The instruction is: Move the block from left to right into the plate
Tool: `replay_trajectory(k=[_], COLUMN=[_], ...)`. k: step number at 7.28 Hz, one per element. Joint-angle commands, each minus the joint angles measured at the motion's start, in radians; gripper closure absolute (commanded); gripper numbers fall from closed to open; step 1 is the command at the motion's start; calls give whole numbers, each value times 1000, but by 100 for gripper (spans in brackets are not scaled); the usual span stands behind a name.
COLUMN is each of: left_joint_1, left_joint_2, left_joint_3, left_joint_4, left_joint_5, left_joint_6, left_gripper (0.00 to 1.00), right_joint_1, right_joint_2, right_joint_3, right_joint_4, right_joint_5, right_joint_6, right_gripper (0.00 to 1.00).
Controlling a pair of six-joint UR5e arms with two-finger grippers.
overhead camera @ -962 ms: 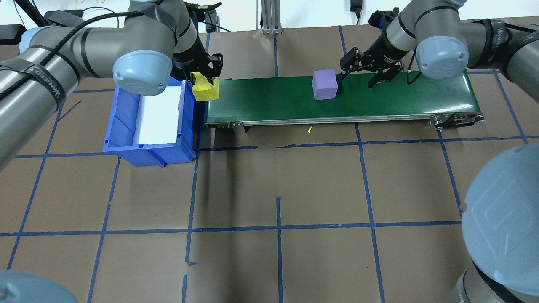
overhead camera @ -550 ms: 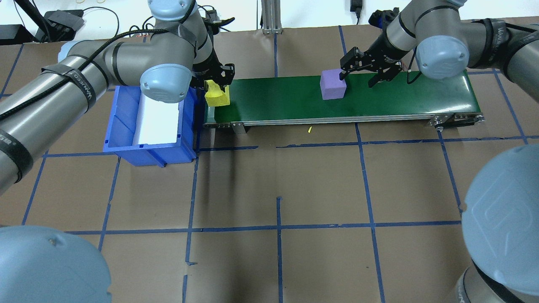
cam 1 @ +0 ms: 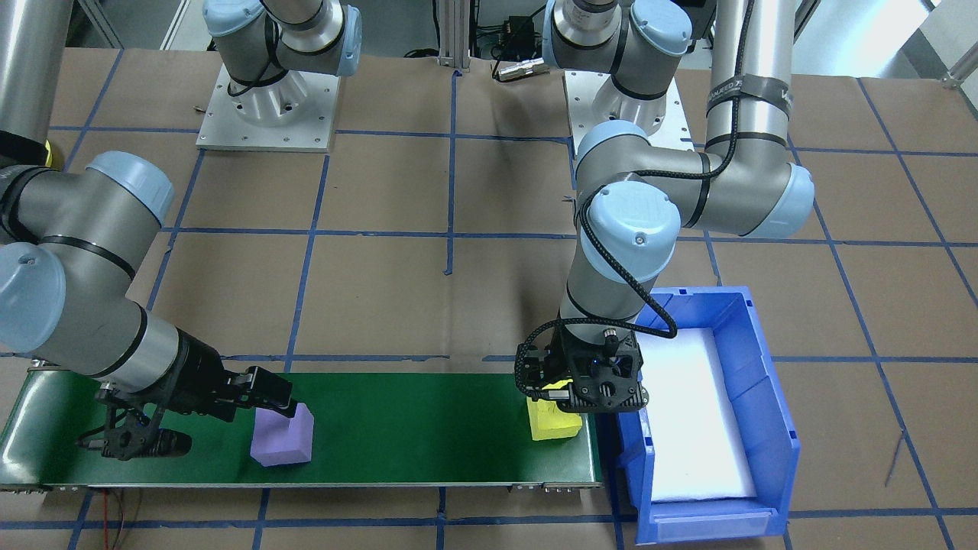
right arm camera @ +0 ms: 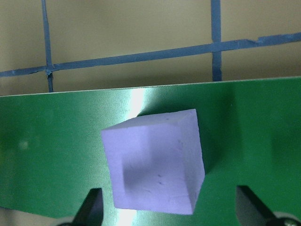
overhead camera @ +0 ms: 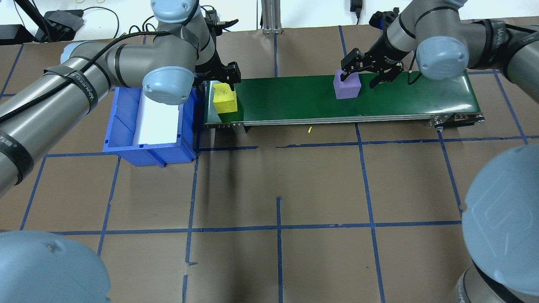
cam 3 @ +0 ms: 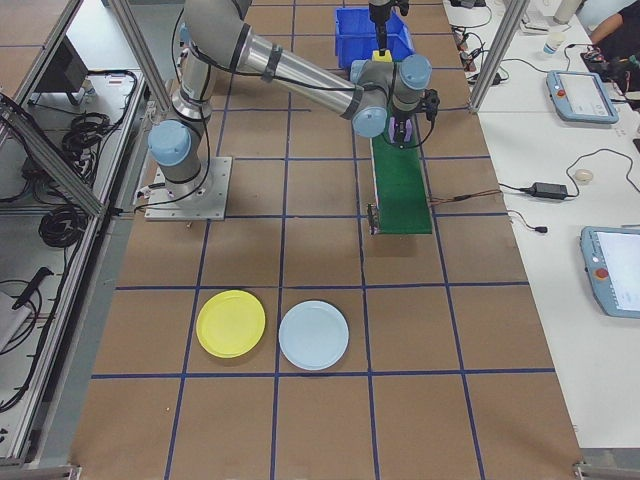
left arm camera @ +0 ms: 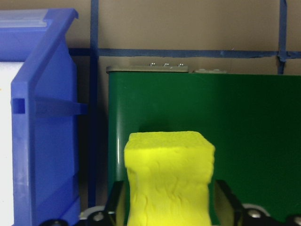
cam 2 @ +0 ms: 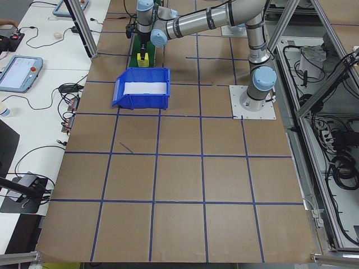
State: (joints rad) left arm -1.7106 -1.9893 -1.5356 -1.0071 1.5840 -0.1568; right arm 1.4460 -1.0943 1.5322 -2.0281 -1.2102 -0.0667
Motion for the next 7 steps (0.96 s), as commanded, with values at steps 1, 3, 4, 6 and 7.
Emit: replay_trajectory(k=[1, 3, 4, 6, 7], left_joint_1=[5, 23, 51, 118, 162], left_joint_2=[152, 274, 323, 446, 458], left_joint_3=[9, 2, 5, -20, -5], left_joint_4=[-141, -264, -344, -471, -534], left_joint_5=[11, 54, 57, 53, 57], left_joint_6=[0, 2, 2, 40, 122], left_gripper=[0, 0, 0, 0, 0], right_joint_1=[1, 1, 1, 1, 1], right_joint_2=[19, 19, 20, 20, 20], right_joint_3=[-1, -3, -1, 8, 8], right_joint_4=[-4, -4, -6, -32, -53], right_joint_5=[-41, -86, -86, -124, -203], right_joint_6=[1, 4, 2, -13, -43], right_gripper=[0, 0, 0, 4, 9])
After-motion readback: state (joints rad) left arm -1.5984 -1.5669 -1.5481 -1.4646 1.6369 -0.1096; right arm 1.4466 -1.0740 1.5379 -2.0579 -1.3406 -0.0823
